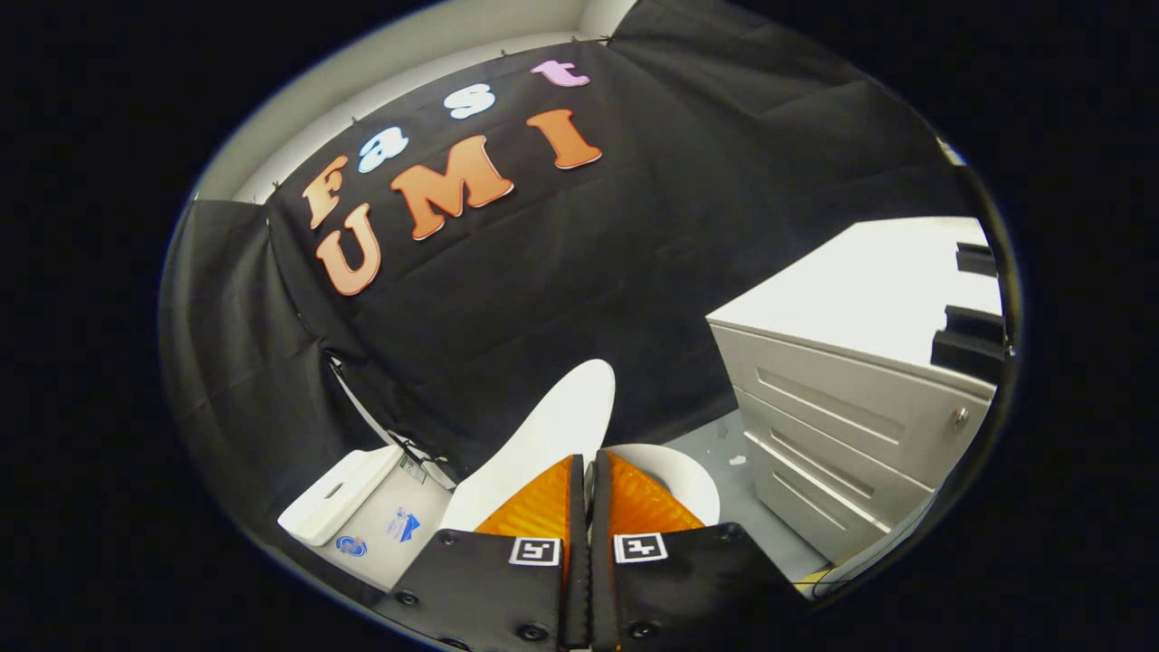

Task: Open the toilet lid.

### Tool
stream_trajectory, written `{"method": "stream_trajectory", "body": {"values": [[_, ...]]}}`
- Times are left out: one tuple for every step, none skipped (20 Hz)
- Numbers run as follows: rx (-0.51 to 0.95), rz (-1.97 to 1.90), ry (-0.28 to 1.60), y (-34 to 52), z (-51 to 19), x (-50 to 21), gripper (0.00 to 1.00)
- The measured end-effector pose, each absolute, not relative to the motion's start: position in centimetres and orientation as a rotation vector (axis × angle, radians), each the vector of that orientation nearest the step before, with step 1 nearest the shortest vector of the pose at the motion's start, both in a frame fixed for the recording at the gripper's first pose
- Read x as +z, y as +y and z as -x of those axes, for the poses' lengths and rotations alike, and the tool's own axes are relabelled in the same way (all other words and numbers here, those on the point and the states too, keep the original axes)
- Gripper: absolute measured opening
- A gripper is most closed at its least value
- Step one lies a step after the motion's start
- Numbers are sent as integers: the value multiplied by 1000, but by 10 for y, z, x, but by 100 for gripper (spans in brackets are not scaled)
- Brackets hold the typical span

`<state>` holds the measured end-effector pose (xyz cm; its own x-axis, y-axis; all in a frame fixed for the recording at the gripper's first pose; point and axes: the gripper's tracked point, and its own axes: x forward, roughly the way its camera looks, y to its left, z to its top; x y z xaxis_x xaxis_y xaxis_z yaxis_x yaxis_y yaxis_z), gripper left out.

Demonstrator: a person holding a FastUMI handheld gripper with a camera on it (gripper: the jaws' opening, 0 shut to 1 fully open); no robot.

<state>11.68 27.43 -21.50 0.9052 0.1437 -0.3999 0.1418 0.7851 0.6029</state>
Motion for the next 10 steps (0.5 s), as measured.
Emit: {"method": "stream_trajectory", "body": {"values": [[6,-661,443,286,-118,-208,8],[10,-670,435,303,-123,-198,8],[19,-665,422,317,-126,-188,8],[39,-661,420,333,-123,-177,8],[56,-647,417,345,-123,-168,8],[60,-632,421,352,-123,-163,8],[59,-623,427,357,-124,-159,8],[59,-625,428,362,-126,-154,8],[58,-632,430,366,-129,-152,8],[59,-640,431,370,-130,-147,8]]}}
